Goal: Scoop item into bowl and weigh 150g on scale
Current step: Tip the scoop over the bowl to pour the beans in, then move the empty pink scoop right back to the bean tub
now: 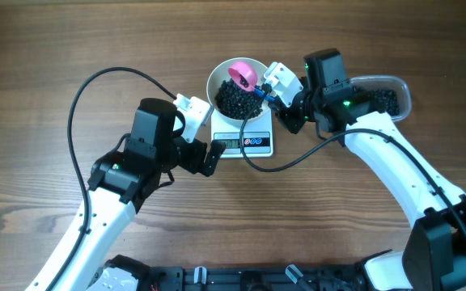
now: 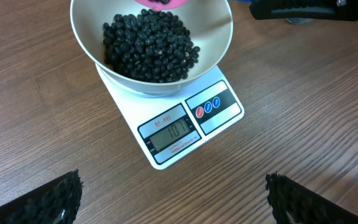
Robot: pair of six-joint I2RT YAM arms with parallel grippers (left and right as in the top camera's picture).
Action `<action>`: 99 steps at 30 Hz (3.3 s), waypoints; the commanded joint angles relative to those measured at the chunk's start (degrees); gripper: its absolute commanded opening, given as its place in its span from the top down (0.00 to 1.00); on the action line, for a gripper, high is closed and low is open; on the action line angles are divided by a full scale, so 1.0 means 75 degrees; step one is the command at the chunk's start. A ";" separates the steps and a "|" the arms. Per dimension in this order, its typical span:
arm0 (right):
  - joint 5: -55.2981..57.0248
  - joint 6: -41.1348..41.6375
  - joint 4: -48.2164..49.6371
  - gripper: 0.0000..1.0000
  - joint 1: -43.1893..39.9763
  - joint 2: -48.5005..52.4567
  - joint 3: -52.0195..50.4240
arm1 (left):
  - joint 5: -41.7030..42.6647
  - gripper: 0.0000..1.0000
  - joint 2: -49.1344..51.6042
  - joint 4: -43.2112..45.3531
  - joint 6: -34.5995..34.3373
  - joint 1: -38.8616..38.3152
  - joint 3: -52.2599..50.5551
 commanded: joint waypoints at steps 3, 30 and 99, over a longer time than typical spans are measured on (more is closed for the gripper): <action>-0.0003 0.0122 0.0189 0.96 0.0017 -0.0125 0.0064 | 0.0067 0.00 0.0058 0.0000 0.0087 -0.0026 -0.0038; 0.0423 -0.0277 0.0545 0.96 0.0020 -0.0125 0.0064 | 0.0067 0.00 0.0058 0.0000 0.0087 -0.0026 -0.0038; 0.1515 0.3695 0.0772 0.96 -0.2742 -0.1705 0.0064 | 0.0064 0.00 0.0058 0.0000 0.0087 -0.0026 -0.0038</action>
